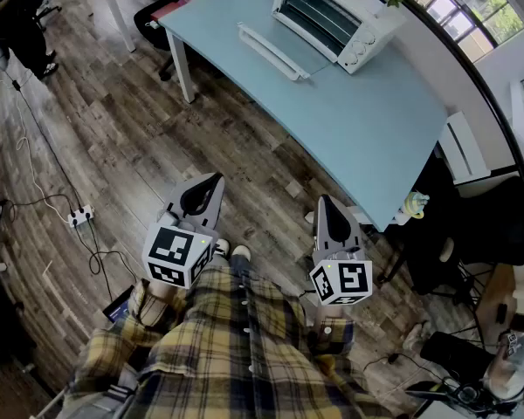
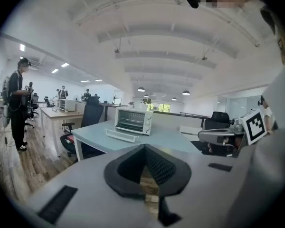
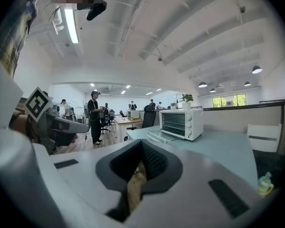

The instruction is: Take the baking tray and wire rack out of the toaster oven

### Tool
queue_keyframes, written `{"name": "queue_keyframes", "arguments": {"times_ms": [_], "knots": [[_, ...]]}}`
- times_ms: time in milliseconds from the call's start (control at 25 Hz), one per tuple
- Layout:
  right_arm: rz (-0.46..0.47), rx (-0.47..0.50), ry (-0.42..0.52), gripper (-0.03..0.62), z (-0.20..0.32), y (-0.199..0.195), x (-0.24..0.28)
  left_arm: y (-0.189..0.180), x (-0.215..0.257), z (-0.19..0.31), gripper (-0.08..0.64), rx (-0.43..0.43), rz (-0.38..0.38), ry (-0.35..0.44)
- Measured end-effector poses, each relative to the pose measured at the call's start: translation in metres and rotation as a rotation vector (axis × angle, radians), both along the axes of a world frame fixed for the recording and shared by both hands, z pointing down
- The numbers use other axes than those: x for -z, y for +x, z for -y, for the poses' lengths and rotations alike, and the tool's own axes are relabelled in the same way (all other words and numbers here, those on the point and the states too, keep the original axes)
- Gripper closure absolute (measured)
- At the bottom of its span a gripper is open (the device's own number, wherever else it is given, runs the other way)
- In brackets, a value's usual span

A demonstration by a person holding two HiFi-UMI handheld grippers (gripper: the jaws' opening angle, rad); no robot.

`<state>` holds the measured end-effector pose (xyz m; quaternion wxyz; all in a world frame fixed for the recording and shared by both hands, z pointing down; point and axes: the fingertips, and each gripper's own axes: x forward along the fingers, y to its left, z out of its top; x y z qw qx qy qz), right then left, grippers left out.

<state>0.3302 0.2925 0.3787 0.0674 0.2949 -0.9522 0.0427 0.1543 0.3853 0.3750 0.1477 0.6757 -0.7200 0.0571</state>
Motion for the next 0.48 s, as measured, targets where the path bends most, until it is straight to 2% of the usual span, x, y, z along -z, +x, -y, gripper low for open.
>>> {"name": "queue_keyframes", "arguments": {"times_ms": [280,320,400,480], "knots": [[0.065,0.065,-0.036,0.574,0.003,0.009,0.002,0.005,0.000,-0.007,0.568,0.062,-0.005,0.011],[0.072,0.074,-0.045,0.547,0.002,0.007,0.002,0.004,0.000,-0.009,0.567,0.068,-0.003,0.010],[0.086,0.091,-0.062,0.499,0.001,0.003,0.003,0.000,0.000,-0.012,0.514,0.077,-0.004,0.009],[0.092,0.103,-0.064,0.479,0.001,0.000,0.004,-0.004,0.002,-0.014,0.491,0.092,-0.014,0.020]]}}
